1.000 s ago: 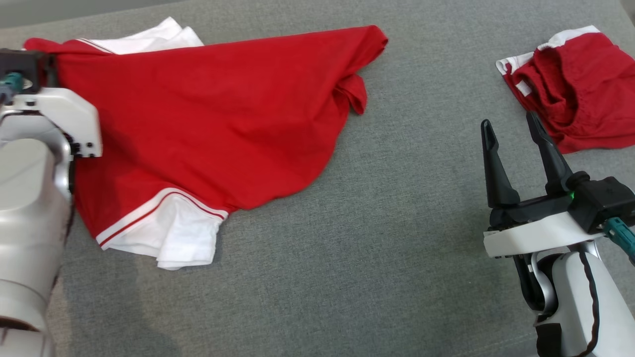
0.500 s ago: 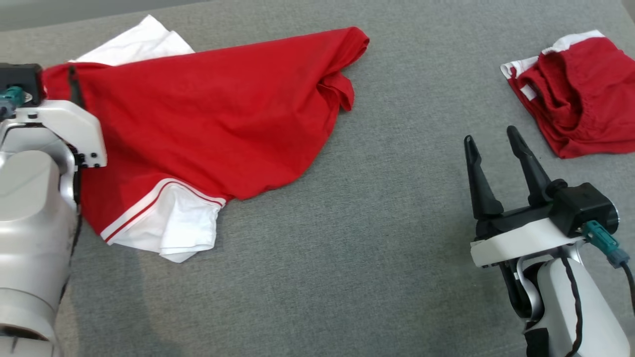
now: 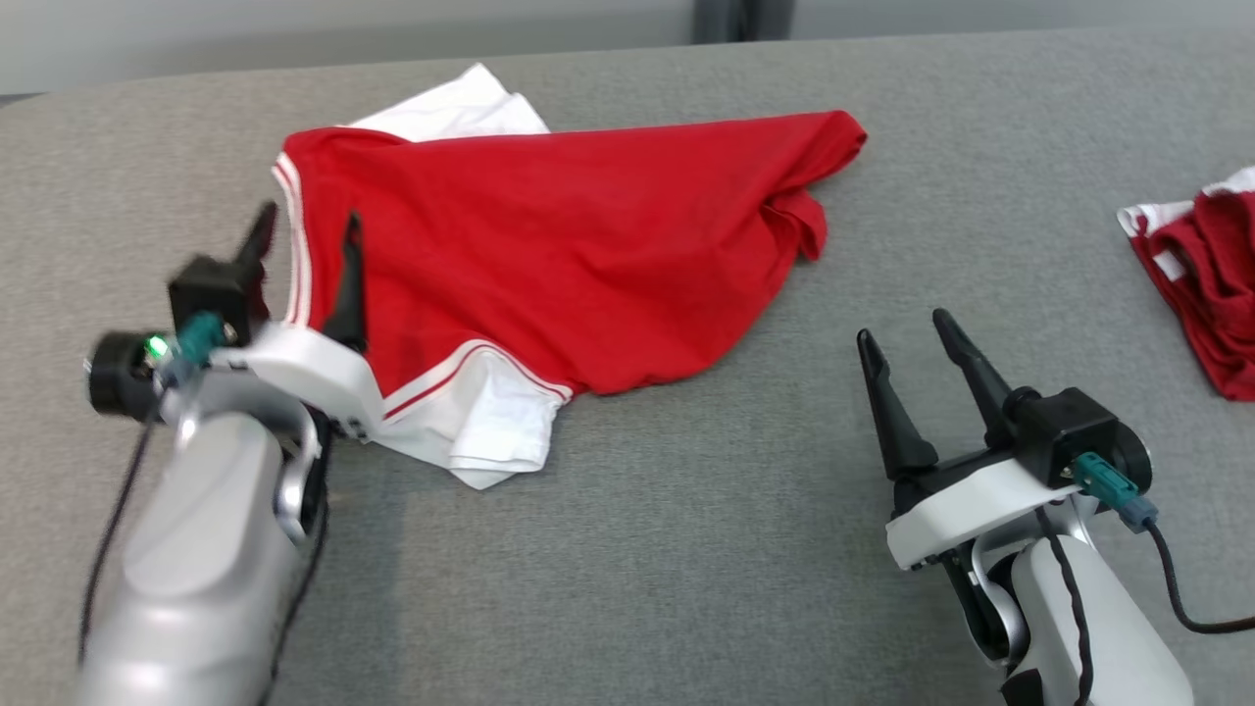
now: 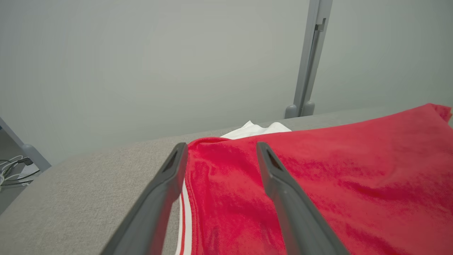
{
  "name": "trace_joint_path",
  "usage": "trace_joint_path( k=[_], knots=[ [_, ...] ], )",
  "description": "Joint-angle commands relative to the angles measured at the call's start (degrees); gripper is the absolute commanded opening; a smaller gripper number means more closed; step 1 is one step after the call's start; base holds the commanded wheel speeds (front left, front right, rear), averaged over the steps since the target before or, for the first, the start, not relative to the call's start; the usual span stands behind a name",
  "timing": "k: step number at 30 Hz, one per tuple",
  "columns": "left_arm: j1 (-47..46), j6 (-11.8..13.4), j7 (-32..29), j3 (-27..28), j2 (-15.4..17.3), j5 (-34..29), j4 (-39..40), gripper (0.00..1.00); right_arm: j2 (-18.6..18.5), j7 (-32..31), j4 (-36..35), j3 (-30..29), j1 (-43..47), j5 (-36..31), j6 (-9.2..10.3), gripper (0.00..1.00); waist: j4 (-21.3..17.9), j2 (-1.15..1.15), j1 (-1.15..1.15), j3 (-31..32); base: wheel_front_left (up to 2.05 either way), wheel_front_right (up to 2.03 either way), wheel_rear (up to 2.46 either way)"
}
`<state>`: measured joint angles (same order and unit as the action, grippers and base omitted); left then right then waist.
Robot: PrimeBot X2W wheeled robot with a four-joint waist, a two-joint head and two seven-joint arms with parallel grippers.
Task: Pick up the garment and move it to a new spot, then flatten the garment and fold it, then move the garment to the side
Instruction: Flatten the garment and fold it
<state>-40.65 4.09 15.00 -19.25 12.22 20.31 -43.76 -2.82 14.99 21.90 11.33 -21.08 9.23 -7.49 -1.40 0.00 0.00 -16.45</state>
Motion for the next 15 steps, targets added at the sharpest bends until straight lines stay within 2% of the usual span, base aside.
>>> trace_joint_path(
  k=[1,7,15],
  knots=[
    [3.40,0.07,0.23,0.52,-0.52,-0.58,3.35,1.00,-0.29,0.28,1.02,0.34,-0.08,0.30,-0.01,1.00,2.31,0.00,0.00,1.57,0.00,0.00,0.00],
    [16.98,1.51,0.14,2.63,-4.70,-1.69,16.15,1.00,-0.25,0.28,7.08,1.77,-1.73,1.81,-0.01,1.00,6.11,0.00,0.00,3.05,0.00,0.00,0.00],
    [27.34,2.04,0.13,4.40,-8.07,-1.71,23.21,1.00,-0.28,0.29,16.48,3.07,-6.13,7.04,-0.01,1.00,11.13,0.00,0.00,3.65,0.00,0.00,0.00]
  ],
)
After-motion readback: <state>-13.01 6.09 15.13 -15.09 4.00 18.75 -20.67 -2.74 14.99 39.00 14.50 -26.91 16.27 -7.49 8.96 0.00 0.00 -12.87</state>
